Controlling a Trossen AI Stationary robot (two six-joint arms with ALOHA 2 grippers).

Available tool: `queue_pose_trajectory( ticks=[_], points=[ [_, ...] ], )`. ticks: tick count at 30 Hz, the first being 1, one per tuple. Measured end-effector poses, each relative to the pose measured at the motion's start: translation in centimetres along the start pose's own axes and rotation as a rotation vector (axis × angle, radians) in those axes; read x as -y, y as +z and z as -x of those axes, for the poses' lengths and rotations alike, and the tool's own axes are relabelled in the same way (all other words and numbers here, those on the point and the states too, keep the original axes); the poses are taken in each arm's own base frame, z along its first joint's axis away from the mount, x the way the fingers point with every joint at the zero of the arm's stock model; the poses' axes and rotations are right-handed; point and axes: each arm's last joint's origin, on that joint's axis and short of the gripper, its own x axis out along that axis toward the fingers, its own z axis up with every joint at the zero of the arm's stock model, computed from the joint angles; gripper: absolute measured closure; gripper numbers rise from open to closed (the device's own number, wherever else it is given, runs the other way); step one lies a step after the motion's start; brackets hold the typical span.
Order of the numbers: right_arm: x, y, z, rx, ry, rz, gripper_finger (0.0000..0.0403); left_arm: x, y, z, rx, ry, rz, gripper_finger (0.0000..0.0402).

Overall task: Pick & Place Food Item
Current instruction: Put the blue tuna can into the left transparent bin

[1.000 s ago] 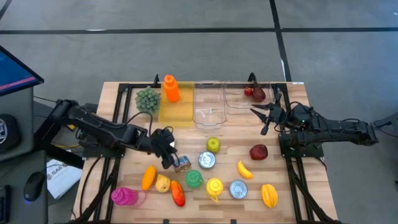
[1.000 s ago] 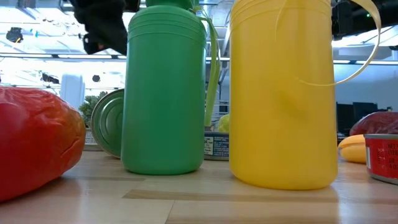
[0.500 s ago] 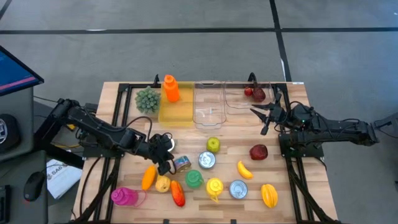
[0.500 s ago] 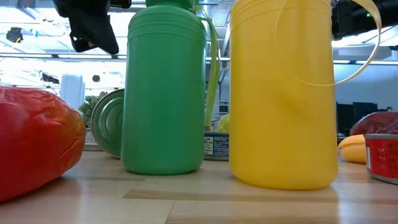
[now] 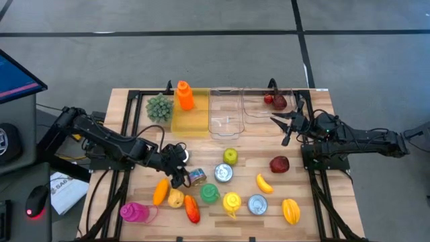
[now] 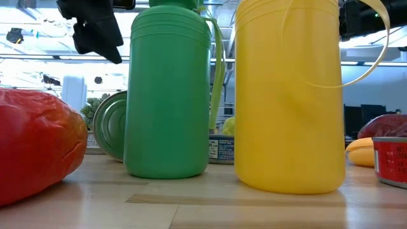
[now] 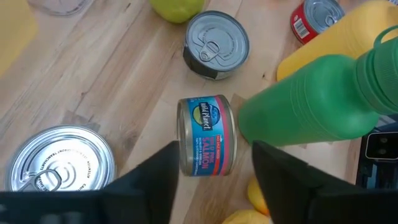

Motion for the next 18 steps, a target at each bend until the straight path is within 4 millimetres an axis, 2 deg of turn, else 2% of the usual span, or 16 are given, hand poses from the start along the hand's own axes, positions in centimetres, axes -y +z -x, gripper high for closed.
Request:
queue_pose_trajectory(
  ticks=[8, 13, 18],
  points=[
    [0.00, 0.00, 0.00, 0.000, 0.000, -0.002, 0.0327, 0.00, -0.01, -0.01, 0.000, 0.000, -0.001, 0.0099],
    [0.00, 0.00, 0.00, 0.000, 0.000, -0.002, 0.0327, 0.00, 0.00, 0.00, 0.001, 0.000, -0.001, 0.0061],
    [0.01, 0.01, 0.00, 0.000, 0.000, -0.002, 0.0327, -0.08, -0.14, -0.22, 0.010, -0.002, 0.002, 0.0041]
  ],
)
